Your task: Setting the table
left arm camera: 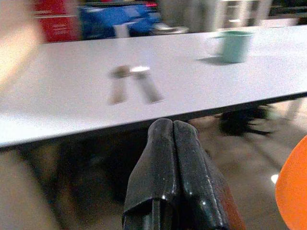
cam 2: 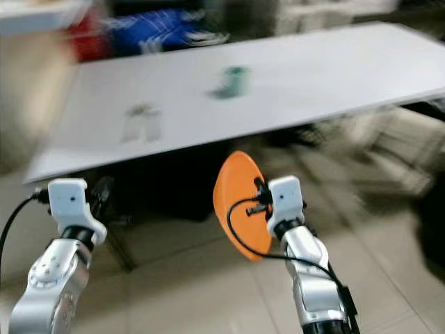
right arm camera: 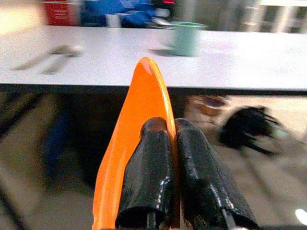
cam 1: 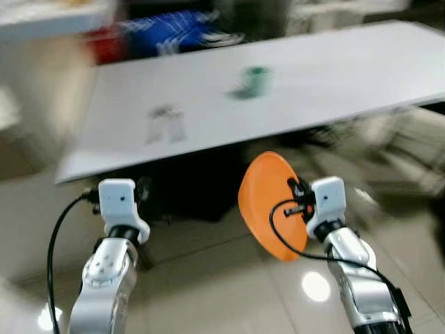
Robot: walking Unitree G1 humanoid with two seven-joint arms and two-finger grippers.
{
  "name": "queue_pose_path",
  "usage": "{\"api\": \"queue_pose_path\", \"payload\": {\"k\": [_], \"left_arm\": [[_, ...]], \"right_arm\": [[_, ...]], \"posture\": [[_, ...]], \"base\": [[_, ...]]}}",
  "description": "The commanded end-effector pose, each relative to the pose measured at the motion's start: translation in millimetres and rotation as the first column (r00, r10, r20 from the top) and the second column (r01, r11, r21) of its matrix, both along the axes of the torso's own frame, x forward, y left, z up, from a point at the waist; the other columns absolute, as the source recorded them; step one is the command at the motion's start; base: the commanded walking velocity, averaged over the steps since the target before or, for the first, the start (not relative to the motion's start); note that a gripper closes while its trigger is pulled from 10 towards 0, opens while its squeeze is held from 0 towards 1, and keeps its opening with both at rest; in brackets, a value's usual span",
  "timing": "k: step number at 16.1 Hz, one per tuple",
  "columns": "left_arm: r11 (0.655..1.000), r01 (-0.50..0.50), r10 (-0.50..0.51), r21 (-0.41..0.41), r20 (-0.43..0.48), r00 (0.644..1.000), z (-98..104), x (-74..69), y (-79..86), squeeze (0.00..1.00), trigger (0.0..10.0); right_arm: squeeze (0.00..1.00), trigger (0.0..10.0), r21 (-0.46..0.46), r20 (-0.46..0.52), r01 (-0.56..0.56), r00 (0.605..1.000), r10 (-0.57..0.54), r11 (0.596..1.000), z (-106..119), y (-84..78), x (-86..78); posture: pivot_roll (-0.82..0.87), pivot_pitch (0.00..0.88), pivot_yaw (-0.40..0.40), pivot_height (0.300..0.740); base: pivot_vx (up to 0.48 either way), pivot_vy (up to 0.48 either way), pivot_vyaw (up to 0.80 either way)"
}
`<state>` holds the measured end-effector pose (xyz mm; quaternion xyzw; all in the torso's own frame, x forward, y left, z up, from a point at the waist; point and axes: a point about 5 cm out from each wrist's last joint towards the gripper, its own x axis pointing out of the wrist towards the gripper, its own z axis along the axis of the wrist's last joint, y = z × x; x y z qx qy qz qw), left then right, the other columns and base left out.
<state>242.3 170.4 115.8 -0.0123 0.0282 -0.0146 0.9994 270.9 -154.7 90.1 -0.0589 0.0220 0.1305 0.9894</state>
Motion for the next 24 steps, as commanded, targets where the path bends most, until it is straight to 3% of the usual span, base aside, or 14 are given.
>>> {"api": "queue_pose_path", "payload": {"k": [1,7,9,12,15,17,20,24], "left_arm": [[1.0,0.025,-0.025,0.008,0.004,1.0,1,2.9,-5.0,0.0,10.0],[0.999,0.016,-0.017,0.031,0.011,1.0,2,4.9,-5.0,0.0,10.0],[0.999,0.016,-0.017,0.029,0.034,0.999,7,5.9,-5.8,0.0,10.0],[0.999,0.023,-0.024,0.031,0.041,0.999,8,7.7,-6.2,0.0,10.0],[0.999,0.036,-0.037,0.032,0.042,0.998,9,11.2,-9.0,0.0,10.0],[0.998,0.044,-0.046,0.037,0.046,0.998,9,14.1,-10.8,0.0,10.0],[0.997,0.058,-0.061,0.05,0.061,0.996,12,16.5,-13.4,0.0,10.0],[0.997,0.059,-0.062,0.048,0.064,0.996,13,17.8,-14.7,0.0,10.0]], "right_arm": [[0.0,10.0,-0.013,0.051,0.014,0.999,-0.014,1.0,8,-2.1,4.3],[0.0,10.0,-0.021,0.058,0.0,0.998,0.001,1.0,8,2.3,7.4],[0.0,10.0,-0.012,0.102,0.019,0.995,-0.017,1.0,17,1.9,10.4],[0.0,10.0,-0.01,0.255,0.056,0.966,-0.052,0.998,58,-0.5,21.6],[0.0,10.0,-0.003,0.33,0.015,0.944,-0.013,1.0,85,6.5,31.6],[0.0,10.0,0.01,0.408,0.003,0.913,-0.007,1.0,117,6.8,52.0],[0.0,10.0,0.013,0.466,0.0,0.885,-0.006,1.0,149,4.0,68.7],[0.0,10.0,0.003,0.507,-0.059,0.861,0.049,0.998,169,14.6,76.0]], "posture": [[-0.13,0.0,0.073,0.74],[-0.12,0.0,0.07,0.74],[-0.12,0.0,0.07,0.74],[-0.13,0.0,0.072,0.74],[-0.14,0.0,0.073,0.74],[-0.14,0.0,0.074,0.74],[-0.13,0.0,0.073,0.74],[-0.12,0.0,0.072,0.74]], "base": [[0.322,0.0,-0.76],[0.0,0.0,0.0],[0.12,0.0,0.0],[0.37,0.305,0.0],[0.374,0.301,0.0],[0.377,0.296,0.0],[0.413,0.17,0.0],[0.427,0.0,0.0]]}}
